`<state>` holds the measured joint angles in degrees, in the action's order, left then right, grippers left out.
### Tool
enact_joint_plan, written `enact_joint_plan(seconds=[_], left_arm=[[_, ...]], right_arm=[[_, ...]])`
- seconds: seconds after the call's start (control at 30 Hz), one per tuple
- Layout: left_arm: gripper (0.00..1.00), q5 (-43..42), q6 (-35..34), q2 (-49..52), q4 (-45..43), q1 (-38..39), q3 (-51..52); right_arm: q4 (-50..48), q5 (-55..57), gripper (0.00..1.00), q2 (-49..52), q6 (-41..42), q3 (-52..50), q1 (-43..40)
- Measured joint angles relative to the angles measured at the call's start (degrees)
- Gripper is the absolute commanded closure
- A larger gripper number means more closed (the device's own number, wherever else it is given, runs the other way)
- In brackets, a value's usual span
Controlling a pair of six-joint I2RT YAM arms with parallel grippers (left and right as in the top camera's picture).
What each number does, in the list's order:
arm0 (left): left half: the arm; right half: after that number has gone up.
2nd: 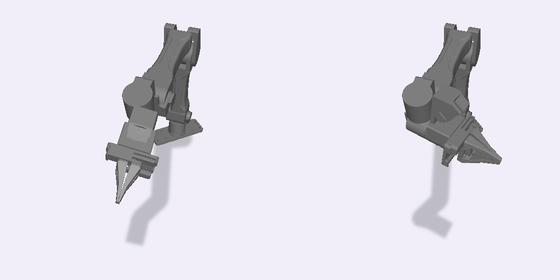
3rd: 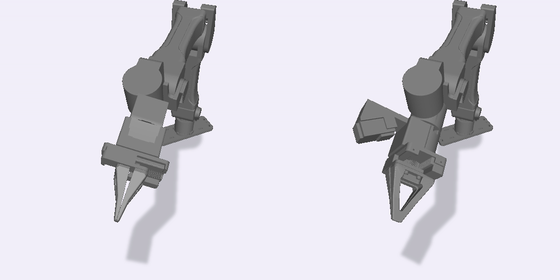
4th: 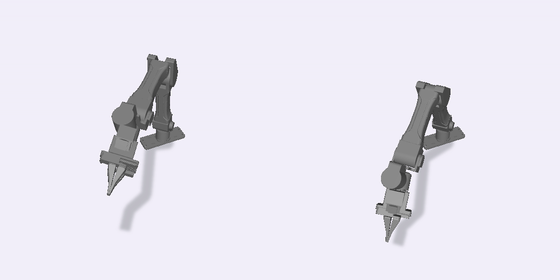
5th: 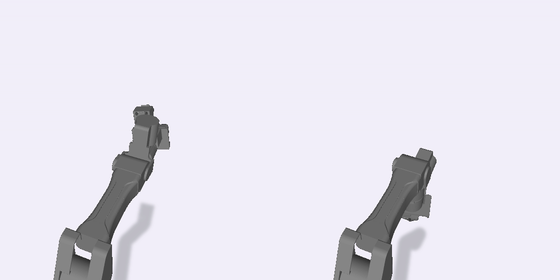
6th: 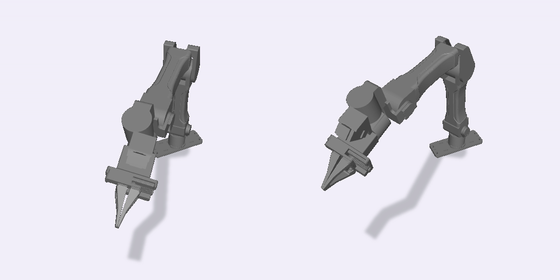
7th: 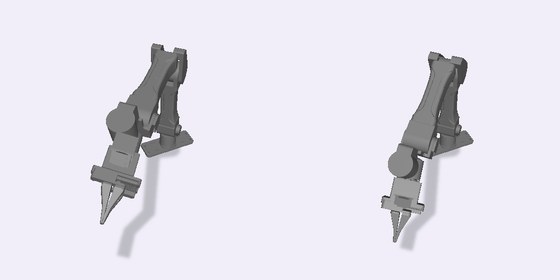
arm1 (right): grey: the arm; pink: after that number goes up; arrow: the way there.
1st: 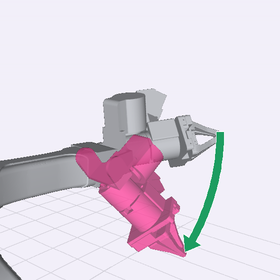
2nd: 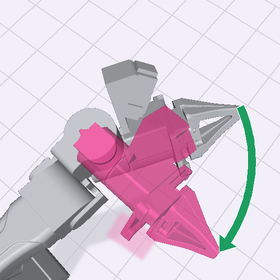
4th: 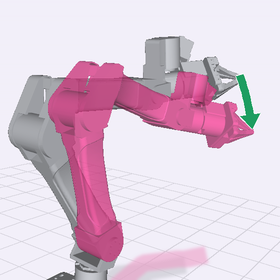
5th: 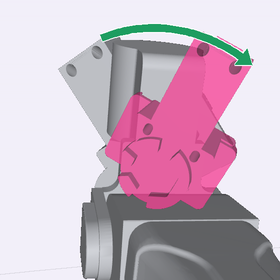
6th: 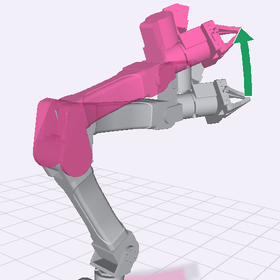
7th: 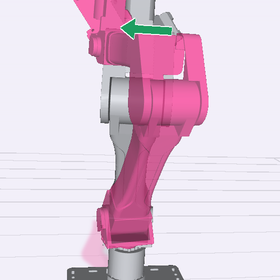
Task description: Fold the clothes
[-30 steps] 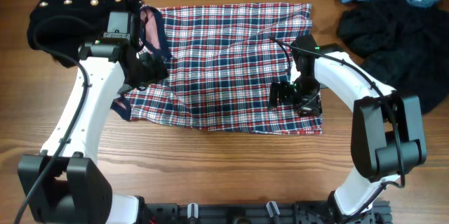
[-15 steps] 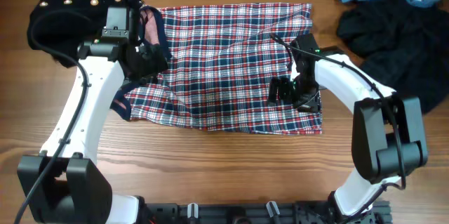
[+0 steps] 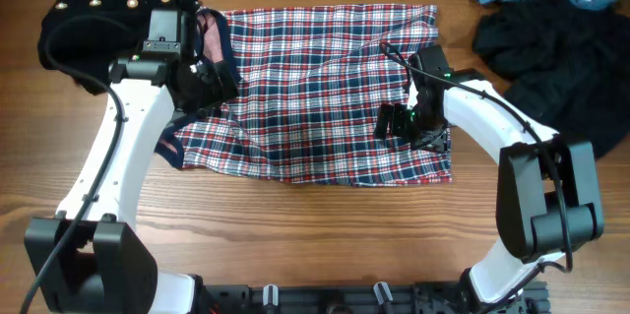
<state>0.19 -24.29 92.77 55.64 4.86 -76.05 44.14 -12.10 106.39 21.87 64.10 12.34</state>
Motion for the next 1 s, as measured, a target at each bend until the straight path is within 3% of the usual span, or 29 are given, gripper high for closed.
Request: enact_joint_plan(seconds=[0.7,1.0], left_arm=[[0.0,-0.07,-0.02,0.0,-5.84,0.0,0.0],[0.0,1.27,-0.02,0.0,-10.56,0.0,0.0]], right_arm=[[1.01,2.36,0.0,0.0,0.44,0.0,-0.07],[4.48,5.95,0.0,0.02,0.09,-0.15,-9.44]])
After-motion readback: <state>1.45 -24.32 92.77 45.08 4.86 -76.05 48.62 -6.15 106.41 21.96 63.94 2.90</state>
